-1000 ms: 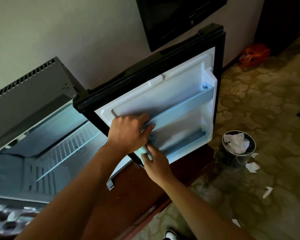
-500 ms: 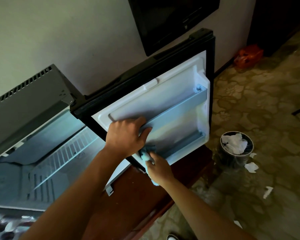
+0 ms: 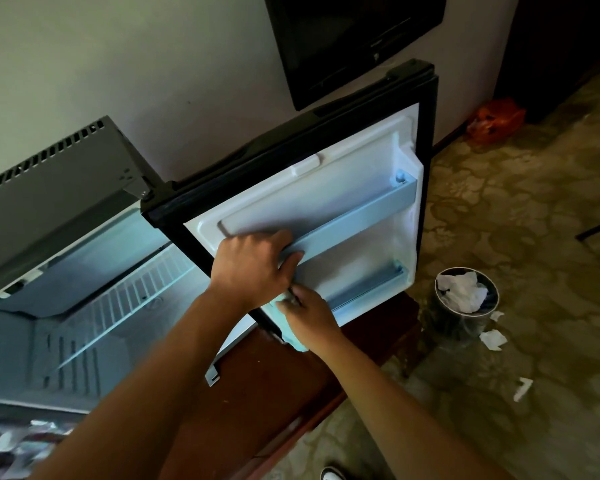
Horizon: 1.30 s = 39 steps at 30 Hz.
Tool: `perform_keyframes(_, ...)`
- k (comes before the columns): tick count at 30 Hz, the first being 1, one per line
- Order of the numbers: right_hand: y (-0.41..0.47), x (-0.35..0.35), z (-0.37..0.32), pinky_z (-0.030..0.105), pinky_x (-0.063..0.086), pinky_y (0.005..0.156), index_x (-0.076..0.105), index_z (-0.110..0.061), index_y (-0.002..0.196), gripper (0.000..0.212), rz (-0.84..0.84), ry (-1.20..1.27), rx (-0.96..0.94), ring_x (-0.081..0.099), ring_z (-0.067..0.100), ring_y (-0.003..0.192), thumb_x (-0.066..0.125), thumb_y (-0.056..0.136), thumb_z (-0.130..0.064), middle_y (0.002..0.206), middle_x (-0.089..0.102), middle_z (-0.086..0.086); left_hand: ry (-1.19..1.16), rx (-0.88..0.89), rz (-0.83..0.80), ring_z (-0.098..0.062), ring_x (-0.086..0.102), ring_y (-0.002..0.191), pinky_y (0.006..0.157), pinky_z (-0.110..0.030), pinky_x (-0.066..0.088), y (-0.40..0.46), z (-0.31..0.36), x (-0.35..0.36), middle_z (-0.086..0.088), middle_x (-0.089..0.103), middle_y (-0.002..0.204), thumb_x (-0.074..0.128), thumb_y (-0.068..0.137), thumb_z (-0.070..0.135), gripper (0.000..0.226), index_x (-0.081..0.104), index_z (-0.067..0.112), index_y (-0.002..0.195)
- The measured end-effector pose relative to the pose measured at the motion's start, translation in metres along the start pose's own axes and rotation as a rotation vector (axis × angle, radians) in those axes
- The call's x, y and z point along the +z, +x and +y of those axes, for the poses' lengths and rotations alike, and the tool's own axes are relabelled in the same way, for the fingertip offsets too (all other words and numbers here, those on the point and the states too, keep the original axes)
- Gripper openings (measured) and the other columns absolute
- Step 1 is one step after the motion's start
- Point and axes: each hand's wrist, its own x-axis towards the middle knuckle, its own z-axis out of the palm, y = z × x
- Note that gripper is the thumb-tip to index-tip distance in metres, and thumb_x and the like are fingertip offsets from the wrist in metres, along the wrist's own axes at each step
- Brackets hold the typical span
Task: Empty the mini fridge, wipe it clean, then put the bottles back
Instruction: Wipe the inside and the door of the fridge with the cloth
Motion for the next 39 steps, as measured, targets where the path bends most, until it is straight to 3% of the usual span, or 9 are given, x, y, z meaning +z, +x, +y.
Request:
perform_keyframes(6, 0.003, 0.009, 0.015, 0.035, 0.046, 0.073, 0.061, -0.021, 0.109, 0.022, 0.029, -0.089, 0.035, 0.060, 0.030, 0.090, 0.050, 0.090, -0.021, 0.100, 0.066, 0.012, -0.015, 0.009, 0.016, -0.034, 0.060, 0.056, 0.052, -0.027, 0.032, 0.000, -0.002, 0.002, -0.003, 0.060, 0.061, 0.059, 0.085, 0.046, 0.027, 0.056, 0.021, 0.075)
perform_keyframes(10, 0.002, 0.012, 0.029, 0.042, 0.050, 0.085, 0.059, -0.018, 0.117, 0.027, -0.013, -0.162, 0.102, 0.060, 0.033, 0.099, 0.047, 0.093, -0.023, 0.108, 0.065, 0.014, -0.002, 0.016, 0.041, -0.032, 0.058, 0.050, 0.051, -0.025, 0.031, 0.000, -0.001, 0.003, -0.001, 0.059, 0.057, 0.062, 0.082, 0.044, 0.027, 0.056, 0.021, 0.071)
perform_keyframes(13, 0.004, 0.011, 0.032, 0.039, 0.048, 0.086, 0.058, -0.018, 0.119, 0.028, 0.018, -0.205, 0.086, 0.060, 0.030, 0.102, 0.046, 0.097, -0.030, 0.110, 0.065, 0.012, -0.011, 0.028, 0.042, -0.032, 0.057, 0.049, 0.050, -0.024, 0.029, 0.000, -0.002, 0.004, 0.000, 0.057, 0.055, 0.063, 0.082, 0.045, 0.029, 0.052, 0.021, 0.069)
perform_keyframes(20, 0.003, 0.019, 0.012, 0.027, 0.039, 0.064, 0.060, -0.022, 0.098, 0.017, 0.342, -0.112, -0.113, 0.063, 0.026, 0.083, 0.050, 0.095, -0.035, 0.090, 0.069, 0.006, -0.010, 0.010, 0.039, -0.031, 0.056, 0.049, 0.051, -0.023, 0.027, -0.001, 0.000, 0.003, 0.001, 0.055, 0.055, 0.064, 0.081, 0.044, 0.028, 0.052, 0.021, 0.068)
perform_keyframes(25, 0.005, 0.027, 0.001, 0.033, 0.054, 0.084, 0.066, -0.017, 0.108, 0.018, 0.430, -0.134, -0.263, 0.068, 0.022, 0.095, 0.063, 0.091, -0.021, 0.102, 0.072, 0.003, -0.016, 0.003, 0.016, -0.029, 0.056, 0.052, 0.053, -0.025, 0.030, 0.000, -0.001, 0.004, 0.001, 0.056, 0.057, 0.059, 0.084, 0.046, 0.027, 0.054, 0.023, 0.072)
perform_keyframes(27, 0.008, 0.026, 0.001, 0.034, 0.053, 0.081, 0.066, -0.016, 0.106, 0.017, 0.455, -0.194, -0.283, 0.068, 0.026, 0.094, 0.063, 0.090, -0.018, 0.101, 0.072, 0.004, -0.011, -0.003, 0.007, -0.030, 0.056, 0.053, 0.053, -0.025, 0.029, 0.001, -0.002, 0.003, 0.000, 0.057, 0.057, 0.058, 0.084, 0.047, 0.027, 0.055, 0.023, 0.072)
perform_keyframes(32, 0.012, 0.010, 0.002, 0.034, 0.047, 0.071, 0.065, -0.017, 0.097, 0.011, 0.538, -0.274, -0.263, 0.065, 0.030, 0.089, 0.060, 0.087, -0.016, 0.094, 0.071, 0.005, -0.024, -0.010, 0.008, -0.032, 0.059, 0.056, 0.051, -0.027, 0.033, -0.002, -0.002, 0.002, -0.001, 0.060, 0.060, 0.060, 0.083, 0.047, 0.027, 0.057, 0.022, 0.073)
perform_keyframes(36, 0.020, -0.016, 0.007, 0.038, 0.046, 0.071, 0.065, -0.013, 0.102, 0.014, 0.695, -0.129, -0.129, 0.063, 0.037, 0.090, 0.061, 0.090, -0.019, 0.096, 0.071, 0.011, -0.031, -0.019, 0.008, -0.033, 0.061, 0.055, 0.052, -0.027, 0.033, -0.001, 0.001, 0.000, -0.003, 0.062, 0.061, 0.062, 0.082, 0.045, 0.027, 0.059, 0.020, 0.073)
perform_keyframes(39, 0.025, -0.028, 0.010, 0.037, 0.045, 0.070, 0.063, -0.011, 0.103, 0.017, 0.709, -0.136, -0.092, 0.063, 0.037, 0.090, 0.062, 0.090, -0.022, 0.097, 0.070, 0.011, -0.029, -0.008, 0.025, -0.032, 0.060, 0.052, 0.052, -0.025, 0.030, -0.001, 0.001, -0.002, -0.003, 0.061, 0.059, 0.069, 0.080, 0.040, 0.026, 0.059, 0.019, 0.070)
